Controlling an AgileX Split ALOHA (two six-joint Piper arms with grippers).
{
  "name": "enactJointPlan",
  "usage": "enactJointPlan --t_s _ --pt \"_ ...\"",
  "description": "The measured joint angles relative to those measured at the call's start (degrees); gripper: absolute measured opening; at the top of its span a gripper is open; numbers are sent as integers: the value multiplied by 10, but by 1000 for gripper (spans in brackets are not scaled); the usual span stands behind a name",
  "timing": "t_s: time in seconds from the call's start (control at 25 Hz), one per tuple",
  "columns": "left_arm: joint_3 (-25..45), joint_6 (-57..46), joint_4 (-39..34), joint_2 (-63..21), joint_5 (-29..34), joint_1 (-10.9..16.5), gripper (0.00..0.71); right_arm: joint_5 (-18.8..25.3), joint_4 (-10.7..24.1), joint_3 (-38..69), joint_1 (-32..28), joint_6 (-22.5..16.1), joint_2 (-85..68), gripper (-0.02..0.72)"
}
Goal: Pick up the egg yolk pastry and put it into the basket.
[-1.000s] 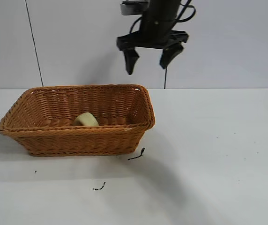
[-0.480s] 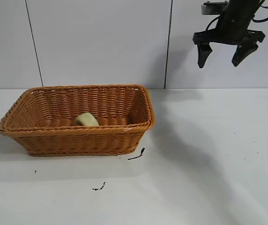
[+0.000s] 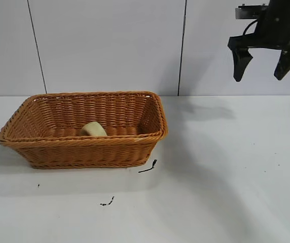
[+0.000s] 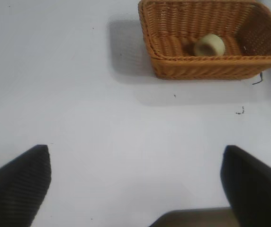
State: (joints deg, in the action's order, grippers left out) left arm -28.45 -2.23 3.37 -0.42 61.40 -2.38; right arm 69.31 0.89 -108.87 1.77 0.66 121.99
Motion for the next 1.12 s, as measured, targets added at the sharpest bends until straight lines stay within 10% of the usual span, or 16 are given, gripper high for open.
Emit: enactJointPlan --t_s 0.72,1.12 --pt "0 0 0 0 0 0 695 0 12 519 0 -7 -483 644" --pt "0 0 0 0 0 0 695 -93 -9 723 0 1 -805 644"
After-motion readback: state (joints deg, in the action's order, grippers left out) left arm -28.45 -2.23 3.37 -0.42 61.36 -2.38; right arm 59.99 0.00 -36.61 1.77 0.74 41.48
